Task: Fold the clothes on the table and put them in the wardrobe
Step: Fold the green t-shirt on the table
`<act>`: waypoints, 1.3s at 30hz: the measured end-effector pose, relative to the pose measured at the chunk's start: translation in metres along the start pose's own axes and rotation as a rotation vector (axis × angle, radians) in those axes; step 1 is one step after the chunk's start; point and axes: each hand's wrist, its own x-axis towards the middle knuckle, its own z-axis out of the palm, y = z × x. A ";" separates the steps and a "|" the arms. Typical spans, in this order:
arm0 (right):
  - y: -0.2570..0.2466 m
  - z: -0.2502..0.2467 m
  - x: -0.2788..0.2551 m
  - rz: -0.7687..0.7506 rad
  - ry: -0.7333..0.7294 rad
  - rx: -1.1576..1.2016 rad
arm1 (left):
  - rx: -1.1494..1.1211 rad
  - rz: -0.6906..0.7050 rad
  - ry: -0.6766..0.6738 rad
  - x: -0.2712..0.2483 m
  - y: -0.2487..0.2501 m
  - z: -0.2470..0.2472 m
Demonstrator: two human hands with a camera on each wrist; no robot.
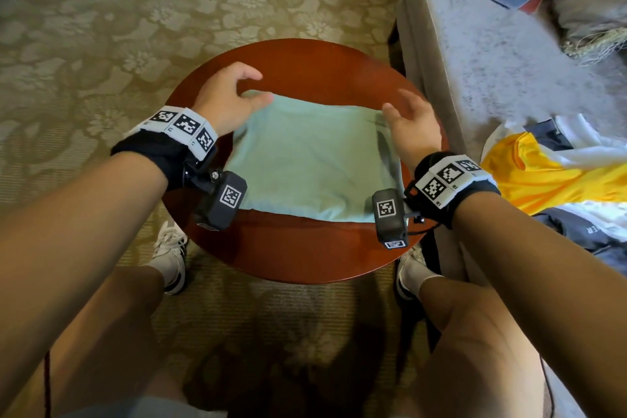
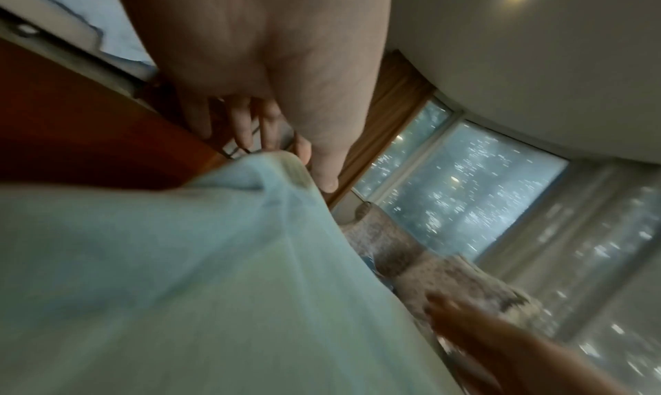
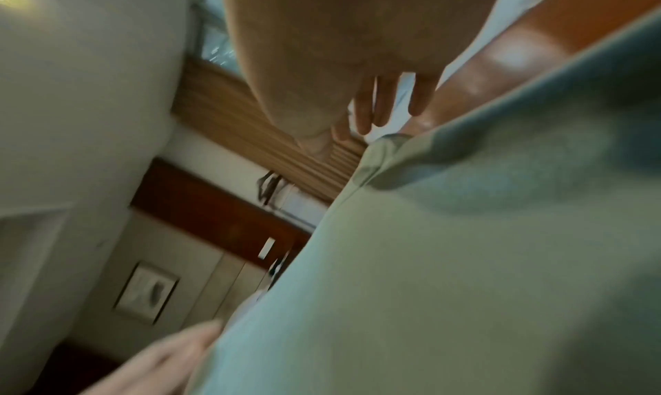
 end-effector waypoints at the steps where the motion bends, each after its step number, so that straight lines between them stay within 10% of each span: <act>1: -0.006 0.004 -0.004 -0.089 -0.045 -0.031 | 0.052 0.055 -0.060 -0.003 0.003 0.002; 9: -0.013 0.048 -0.033 -0.336 -0.554 -0.658 | 0.594 0.020 -0.484 -0.024 -0.007 0.039; 23: -0.062 0.046 0.007 -0.153 -0.489 -0.856 | 0.264 -0.291 -0.013 -0.038 -0.029 -0.012; 28: -0.056 0.035 -0.017 0.143 -0.422 -0.642 | -0.010 -0.634 0.153 -0.069 -0.046 -0.009; 34: -0.047 0.007 -0.056 0.434 -0.494 -0.143 | -0.430 -0.641 -0.109 -0.087 0.003 0.005; 39: -0.031 -0.006 -0.068 0.477 -0.482 0.008 | -0.233 -0.613 -0.306 -0.083 0.028 0.009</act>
